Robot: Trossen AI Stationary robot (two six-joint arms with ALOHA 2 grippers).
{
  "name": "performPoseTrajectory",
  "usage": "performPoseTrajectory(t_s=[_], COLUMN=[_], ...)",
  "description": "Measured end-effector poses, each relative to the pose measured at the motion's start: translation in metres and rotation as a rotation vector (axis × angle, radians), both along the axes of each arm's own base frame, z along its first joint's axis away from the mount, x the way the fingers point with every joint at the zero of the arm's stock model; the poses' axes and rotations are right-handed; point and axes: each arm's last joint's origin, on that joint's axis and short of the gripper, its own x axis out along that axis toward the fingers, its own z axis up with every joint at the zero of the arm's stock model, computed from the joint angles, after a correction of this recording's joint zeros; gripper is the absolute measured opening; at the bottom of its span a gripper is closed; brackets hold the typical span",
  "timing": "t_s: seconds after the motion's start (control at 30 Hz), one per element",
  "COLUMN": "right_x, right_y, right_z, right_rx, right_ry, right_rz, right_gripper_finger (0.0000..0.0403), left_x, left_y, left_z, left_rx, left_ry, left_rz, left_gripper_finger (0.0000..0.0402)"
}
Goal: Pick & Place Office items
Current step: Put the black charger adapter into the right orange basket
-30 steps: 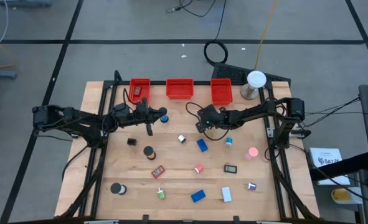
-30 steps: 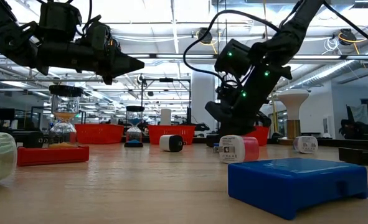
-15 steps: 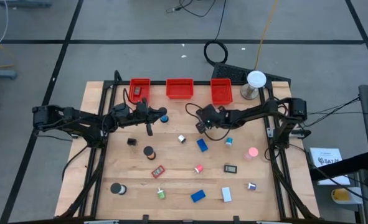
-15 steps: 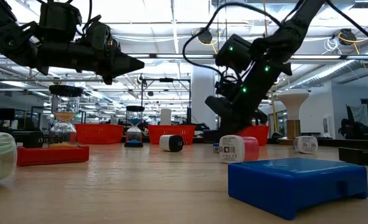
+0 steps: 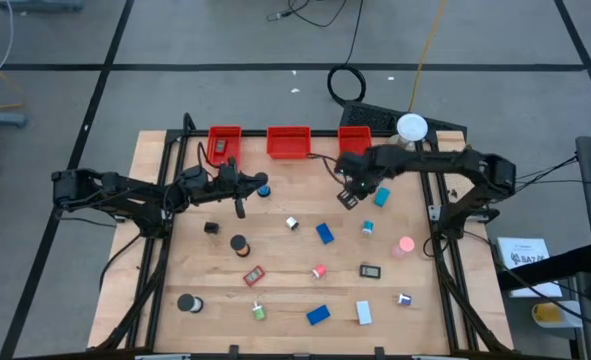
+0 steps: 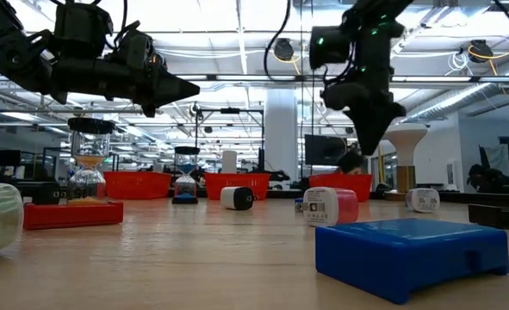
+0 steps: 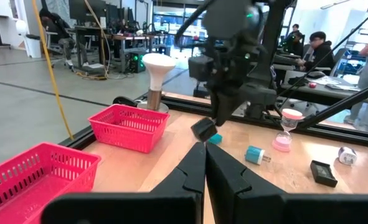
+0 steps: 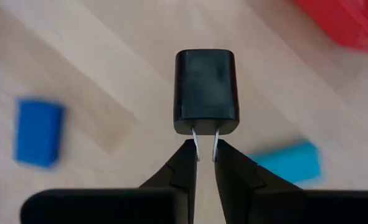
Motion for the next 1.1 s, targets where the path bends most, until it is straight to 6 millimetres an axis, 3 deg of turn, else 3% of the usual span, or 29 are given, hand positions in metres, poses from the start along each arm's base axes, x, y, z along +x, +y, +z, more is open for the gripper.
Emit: performPoseTrajectory(t_s=[0.2, 0.4, 0.8, 1.1], right_x=[0.001, 0.002, 0.008, 0.009], right_y=[-0.017, -0.021, -0.023, -0.025], right_z=[-0.018, -0.045, -0.053, -0.055], right_rx=[0.172, 0.284, 0.271, 0.212], right_ry=[0.26, 0.438, 0.413, 0.429], right_rz=[0.104, 0.199, 0.209, 0.232], right_gripper_finger=[0.0034, 0.0034, 0.0043, 0.0088], left_x=[0.0, 0.0, 0.0, 0.0], left_y=[0.0, 0.0, 0.0, 0.0], left_z=[0.0, 0.0, 0.0, 0.0], left_rx=[0.0, 0.0, 0.0, 0.0], left_ry=[0.0, 0.0, 0.0, 0.0], left_rz=[0.0, 0.0, 0.0, 0.0], left_gripper_finger=[0.001, 0.001, 0.001, 0.001])
